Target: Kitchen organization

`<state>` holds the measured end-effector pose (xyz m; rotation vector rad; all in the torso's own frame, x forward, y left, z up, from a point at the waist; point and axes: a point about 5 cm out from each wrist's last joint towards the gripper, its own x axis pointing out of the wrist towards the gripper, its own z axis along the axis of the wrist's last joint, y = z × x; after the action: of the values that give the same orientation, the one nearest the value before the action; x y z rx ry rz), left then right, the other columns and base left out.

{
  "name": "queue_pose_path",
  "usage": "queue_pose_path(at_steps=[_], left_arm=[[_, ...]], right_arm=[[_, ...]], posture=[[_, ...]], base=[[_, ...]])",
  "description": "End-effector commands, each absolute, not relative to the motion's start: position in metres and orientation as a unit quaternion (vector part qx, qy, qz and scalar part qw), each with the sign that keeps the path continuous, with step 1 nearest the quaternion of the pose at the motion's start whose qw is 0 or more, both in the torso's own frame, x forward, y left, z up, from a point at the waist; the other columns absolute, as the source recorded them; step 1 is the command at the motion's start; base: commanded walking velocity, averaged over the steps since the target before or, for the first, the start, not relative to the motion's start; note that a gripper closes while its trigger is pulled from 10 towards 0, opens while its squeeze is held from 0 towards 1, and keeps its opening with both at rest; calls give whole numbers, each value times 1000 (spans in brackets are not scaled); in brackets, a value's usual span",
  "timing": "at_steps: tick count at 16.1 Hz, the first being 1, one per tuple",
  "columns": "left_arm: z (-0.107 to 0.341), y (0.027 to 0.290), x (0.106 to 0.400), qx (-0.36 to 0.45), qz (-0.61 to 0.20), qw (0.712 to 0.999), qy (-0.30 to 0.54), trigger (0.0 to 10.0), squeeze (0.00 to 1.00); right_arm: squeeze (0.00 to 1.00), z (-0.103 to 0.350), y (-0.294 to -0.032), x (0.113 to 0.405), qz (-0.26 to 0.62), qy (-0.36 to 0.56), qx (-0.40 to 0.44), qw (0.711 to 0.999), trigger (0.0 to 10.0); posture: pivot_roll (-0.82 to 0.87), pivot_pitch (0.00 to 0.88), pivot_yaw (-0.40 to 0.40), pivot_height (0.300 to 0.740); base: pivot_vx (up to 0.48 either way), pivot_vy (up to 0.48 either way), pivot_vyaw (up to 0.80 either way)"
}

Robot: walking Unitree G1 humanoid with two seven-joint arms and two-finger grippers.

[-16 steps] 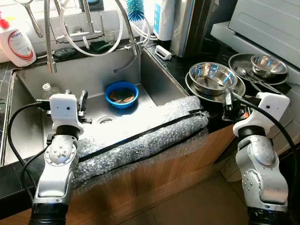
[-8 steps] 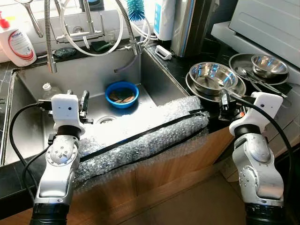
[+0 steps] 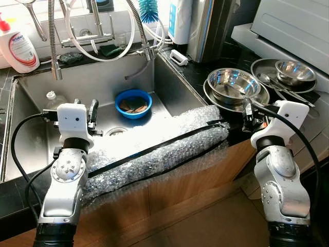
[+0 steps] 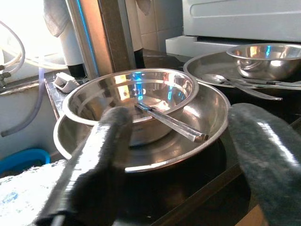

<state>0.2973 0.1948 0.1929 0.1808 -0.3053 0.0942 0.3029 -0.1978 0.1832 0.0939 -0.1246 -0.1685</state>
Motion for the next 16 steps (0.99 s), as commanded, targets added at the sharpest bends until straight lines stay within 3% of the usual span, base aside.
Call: queue_pose_path(at_steps=[1,16], left_arm=[[197,193,295,98,43,981,-161,10000,0],[202,192,296,103,46,979,-171,10000,0]], right_arm=[[0,185,-197,305,-83,-66,53,993,0],[0,191,-188,308,-63,-76,55,994,0]], posture=[[-23,92,-6,740],[-15,79,-10,740]], base=[[0,0,0],[0,0,0]])
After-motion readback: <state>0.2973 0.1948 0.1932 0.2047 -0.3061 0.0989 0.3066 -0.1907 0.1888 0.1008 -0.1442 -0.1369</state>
